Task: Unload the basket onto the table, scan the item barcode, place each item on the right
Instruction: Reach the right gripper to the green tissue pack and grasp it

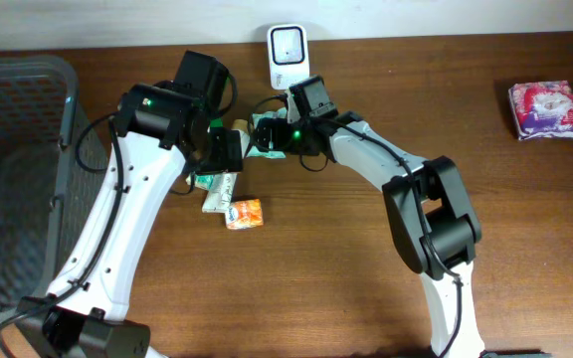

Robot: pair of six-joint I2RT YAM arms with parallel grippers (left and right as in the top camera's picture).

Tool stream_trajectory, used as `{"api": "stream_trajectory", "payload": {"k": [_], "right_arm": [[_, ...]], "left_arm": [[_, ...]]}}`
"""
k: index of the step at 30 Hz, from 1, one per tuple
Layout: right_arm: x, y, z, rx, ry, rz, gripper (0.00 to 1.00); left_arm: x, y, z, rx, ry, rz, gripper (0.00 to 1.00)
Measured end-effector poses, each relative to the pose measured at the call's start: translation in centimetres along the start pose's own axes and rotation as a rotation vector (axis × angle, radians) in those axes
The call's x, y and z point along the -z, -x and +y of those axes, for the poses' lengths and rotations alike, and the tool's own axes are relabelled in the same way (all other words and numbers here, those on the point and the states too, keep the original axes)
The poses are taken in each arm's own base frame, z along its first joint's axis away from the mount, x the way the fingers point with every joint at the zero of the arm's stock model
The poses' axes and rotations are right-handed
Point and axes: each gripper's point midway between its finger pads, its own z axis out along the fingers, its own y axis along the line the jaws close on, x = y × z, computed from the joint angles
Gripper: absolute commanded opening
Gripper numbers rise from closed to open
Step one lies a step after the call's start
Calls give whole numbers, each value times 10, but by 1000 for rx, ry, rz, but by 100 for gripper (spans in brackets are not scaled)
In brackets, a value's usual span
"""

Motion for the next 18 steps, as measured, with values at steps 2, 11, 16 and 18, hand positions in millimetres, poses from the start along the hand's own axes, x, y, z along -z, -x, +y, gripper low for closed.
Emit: {"api": "stream_trajectory", "payload": {"k": [2,11,16,18], "right_arm": [[-2,-1,-4,-18,-14,0,47],[4,-21,-5,-76,-8,107,4],[58,-76,-34,3,-120,374,8],[73,-96,-44,61,-168,465,41]], "left_arm": [[0,0,0,0,0,0,99],[0,0,0,0,0,0,99],[0,0,0,0,1,1,99],[0,0,0,0,0,0,99]]}}
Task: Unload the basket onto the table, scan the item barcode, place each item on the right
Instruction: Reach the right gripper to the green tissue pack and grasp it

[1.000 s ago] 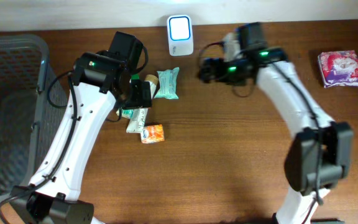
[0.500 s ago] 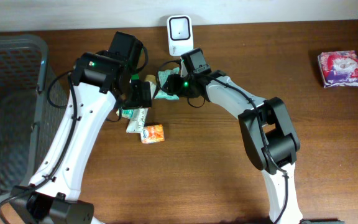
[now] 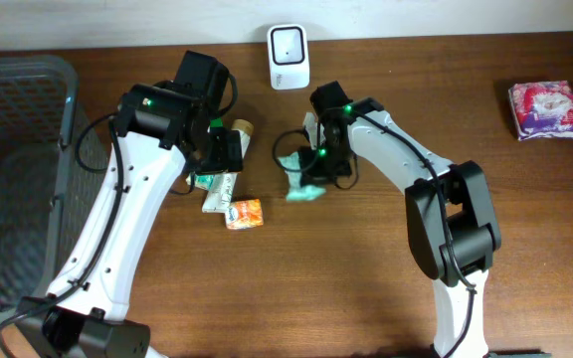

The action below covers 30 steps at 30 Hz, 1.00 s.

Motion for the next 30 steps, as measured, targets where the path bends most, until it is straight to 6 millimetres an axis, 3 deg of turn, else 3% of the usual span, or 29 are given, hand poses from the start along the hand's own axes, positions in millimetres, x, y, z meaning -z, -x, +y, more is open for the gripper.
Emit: {"api": "stream_trajectory", "payload": {"k": [1,2,4,5,8,9,12,15,19,23,30], "right_arm": [[2,-14,-9,2,-52,51,58],[2,-20,-15,8,-85,73,65],[8,-32,-22,-4,-127,125,70],[21,-29,-18,3,-142,125,70],[63,3,5,50,-133,11,69],[71,12,13,74,-136,-27,64],[64,7,28,128,-174,-23,45],[43,-4,43,195,-221,-2,36],[18,-19,26,153,-239,45,34],[22,-7,6,74,-361,-25,34],[18,3,-6,46,-423,-65,34]], "left_arm": [[0,0,0,0,0,0,99],[0,0,0,0,0,0,99],[0,0,0,0,0,1,99],[0,0,0,0,0,1,99],[0,0,0,0,0,0,99],[0,0,0,0,0,0,99],[0,0,0,0,0,0,99],[0,0,0,0,0,0,99],[0,0,0,0,0,0,99],[0,0,0,0,0,0,99],[0,0,0,0,0,0,99]]}}
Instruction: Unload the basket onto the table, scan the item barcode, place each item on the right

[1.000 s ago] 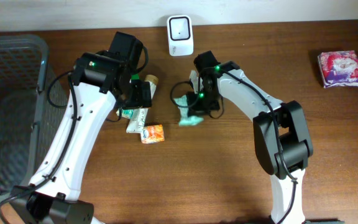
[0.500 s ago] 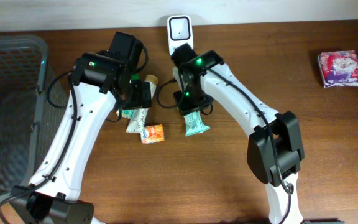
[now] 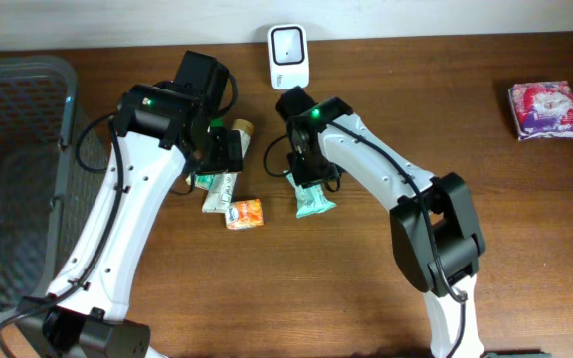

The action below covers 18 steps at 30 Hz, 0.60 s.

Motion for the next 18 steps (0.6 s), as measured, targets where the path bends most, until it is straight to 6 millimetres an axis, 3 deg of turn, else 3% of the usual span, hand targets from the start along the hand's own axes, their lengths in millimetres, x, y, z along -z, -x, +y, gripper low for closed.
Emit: {"api": "stream_trajectory", "payload": {"k": [7,8,10,13,16,18], "right_arm": [[-3,1,4,-3,19,-2,34],[-8,1,7,-4,37,-8,26],[-13,0,14,-6,79,-6,21],[-12,-1,11,-7,66,1,6],[3,12,-32,-70,-32,2,5],[20,36,-91,-171,-130,-63,5]], "left_arm": [[0,0,0,0,0,0,99],[0,0,0,0,0,0,99],[0,0,0,0,0,0,99],[0,0,0,0,0,0,99],[0,0,0,0,0,0,99],[0,0,0,0,0,0,99]]}}
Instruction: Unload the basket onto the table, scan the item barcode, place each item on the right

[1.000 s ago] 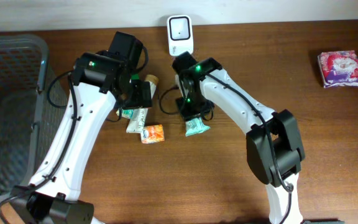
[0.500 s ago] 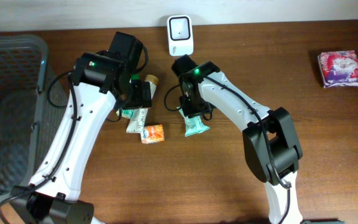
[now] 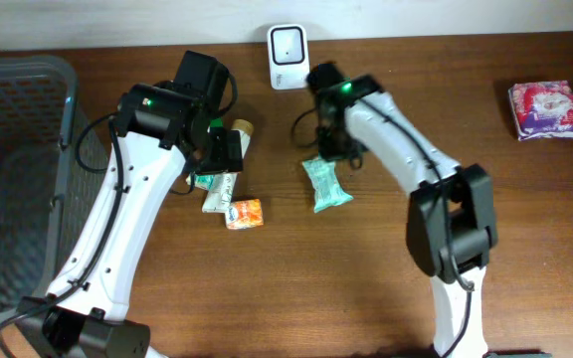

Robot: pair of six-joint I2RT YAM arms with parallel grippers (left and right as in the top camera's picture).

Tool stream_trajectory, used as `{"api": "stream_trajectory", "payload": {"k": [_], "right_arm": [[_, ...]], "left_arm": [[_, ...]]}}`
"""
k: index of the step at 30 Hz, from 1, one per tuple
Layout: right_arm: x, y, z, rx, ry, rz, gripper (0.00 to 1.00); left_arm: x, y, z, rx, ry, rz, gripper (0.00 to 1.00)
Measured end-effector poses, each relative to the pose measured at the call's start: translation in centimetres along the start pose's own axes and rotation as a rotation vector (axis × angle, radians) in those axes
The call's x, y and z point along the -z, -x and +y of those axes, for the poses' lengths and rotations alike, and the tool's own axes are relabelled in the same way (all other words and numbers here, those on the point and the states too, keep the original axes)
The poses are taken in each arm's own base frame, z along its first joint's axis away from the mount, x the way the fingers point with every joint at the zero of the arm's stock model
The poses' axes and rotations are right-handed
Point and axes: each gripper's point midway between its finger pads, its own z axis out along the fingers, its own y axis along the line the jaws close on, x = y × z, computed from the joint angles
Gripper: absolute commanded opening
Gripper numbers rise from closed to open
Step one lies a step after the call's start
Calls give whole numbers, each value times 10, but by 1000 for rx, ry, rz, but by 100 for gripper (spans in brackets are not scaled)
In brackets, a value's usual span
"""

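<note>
The white barcode scanner stands at the table's back edge. A green packet lies flat on the wood in front of it. My right gripper hangs at the packet's far end, its fingers hidden under the wrist. My left gripper hovers over a pile of small items, with its fingers hidden too. A tube with a brown cap sticks out beside it.
An orange packet lies just in front of the pile. A dark mesh basket fills the left side. A pink package sits far right. Bare wood lies between the green packet and the pink package.
My right arm has moved right and toward the back, nearer the scanner. The green packet has shifted a little the same way and lies flat. The left arm is unchanged.
My right gripper first held the green packet just below the scanner. Then it was farther forward with the packet hanging from it. Then the packet was down on the table beside the orange packet. Now the gripper sits at the packet's far end. The left arm never moved.
</note>
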Motion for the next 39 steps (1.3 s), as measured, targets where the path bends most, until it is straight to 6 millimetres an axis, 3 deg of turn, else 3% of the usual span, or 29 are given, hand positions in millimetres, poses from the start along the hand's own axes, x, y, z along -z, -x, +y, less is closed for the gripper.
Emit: {"api": "stream_trajectory", "payload": {"k": [2,4,5,7,9,10,11,13,14,15,18,22,24,25,26,28,31,34,35,39], "right_arm": [[-1,9,-44,-69,-56,4,9],[-2,0,-66,-101,-19,67,26],[0,-6,-46,-34,117,103,40],[11,-14,1,73,333,126,43],[21,-21,32,134,442,135,48],[23,-25,47,164,469,138,58],[19,-31,56,186,474,146,58],[0,-48,71,215,464,178,49],[-7,-51,72,209,463,182,38],[-13,-53,73,203,462,180,28],[-18,-40,72,182,458,130,18],[-29,-22,40,73,355,88,12],[-31,-6,4,-2,314,65,12],[-28,4,-24,-57,292,51,15],[-24,13,-49,-107,284,35,33],[-15,17,-60,-105,300,33,36],[3,4,-44,-62,316,92,39],[24,10,-21,10,297,61,56],[26,5,-3,71,238,54,57],[10,-15,25,135,-48,19,68]], "left_arm": [[0,0,0,0,0,0,99],[0,0,0,0,0,0,99],[0,0,0,0,0,0,99],[0,0,0,0,0,0,99],[0,0,0,0,0,0,99],[0,0,0,0,0,0,99],[0,0,0,0,0,0,99],[0,0,0,0,0,0,99],[0,0,0,0,0,-1,99],[0,0,0,0,0,-2,99],[0,0,0,0,0,-1,99],[0,0,0,0,0,0,99],[0,0,0,0,0,0,99],[0,0,0,0,0,0,99],[0,0,0,0,0,-1,99],[0,0,0,0,0,-1,99],[0,0,0,-1,0,1,99],[0,0,0,0,0,0,99],[0,0,0,0,0,0,99],[0,0,0,0,0,-1,99]]}}
